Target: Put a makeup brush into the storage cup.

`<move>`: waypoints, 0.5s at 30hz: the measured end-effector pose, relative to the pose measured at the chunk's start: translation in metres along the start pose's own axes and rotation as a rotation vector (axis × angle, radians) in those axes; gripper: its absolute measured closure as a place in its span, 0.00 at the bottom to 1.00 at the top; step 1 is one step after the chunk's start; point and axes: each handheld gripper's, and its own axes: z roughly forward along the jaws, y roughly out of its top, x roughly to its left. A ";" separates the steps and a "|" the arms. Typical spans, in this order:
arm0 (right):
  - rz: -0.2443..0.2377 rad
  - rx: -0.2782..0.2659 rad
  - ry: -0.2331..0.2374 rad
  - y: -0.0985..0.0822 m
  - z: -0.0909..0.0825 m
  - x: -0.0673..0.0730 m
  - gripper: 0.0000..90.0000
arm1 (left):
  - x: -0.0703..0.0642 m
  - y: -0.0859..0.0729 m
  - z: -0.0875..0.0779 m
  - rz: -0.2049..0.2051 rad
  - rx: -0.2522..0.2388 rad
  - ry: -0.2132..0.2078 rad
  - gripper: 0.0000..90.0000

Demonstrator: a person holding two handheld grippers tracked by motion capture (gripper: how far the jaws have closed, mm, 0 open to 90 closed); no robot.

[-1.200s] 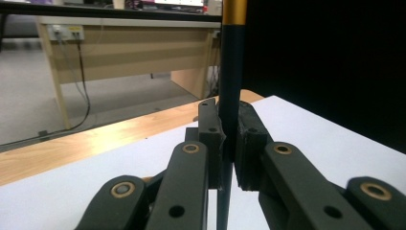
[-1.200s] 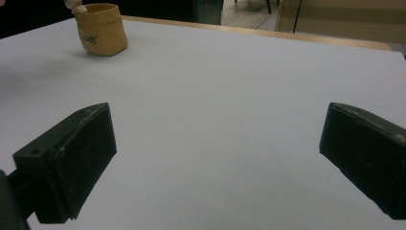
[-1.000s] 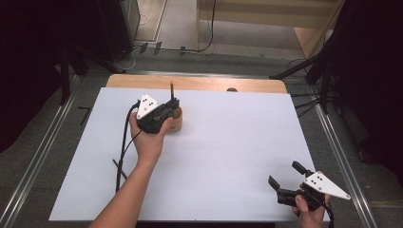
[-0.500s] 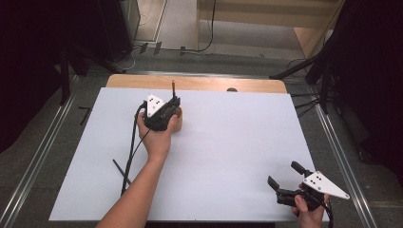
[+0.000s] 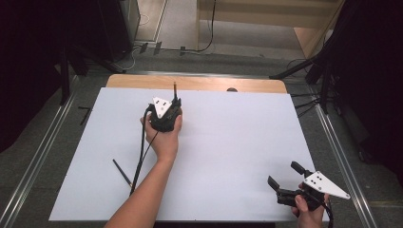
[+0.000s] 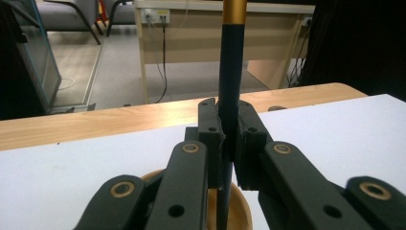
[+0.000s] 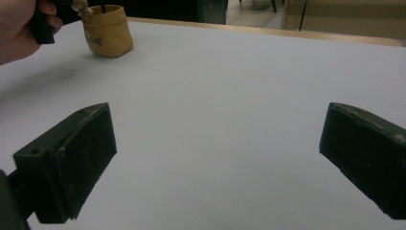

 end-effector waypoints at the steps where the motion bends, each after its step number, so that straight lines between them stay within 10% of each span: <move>1: 0.001 0.000 -0.001 0.000 0.000 0.000 0.00 | -0.001 -0.001 0.001 -0.010 0.009 0.001 0.94; 15: -0.001 0.017 -0.003 -0.001 0.002 0.000 0.00 | -0.005 -0.010 0.002 -0.017 0.061 0.029 0.94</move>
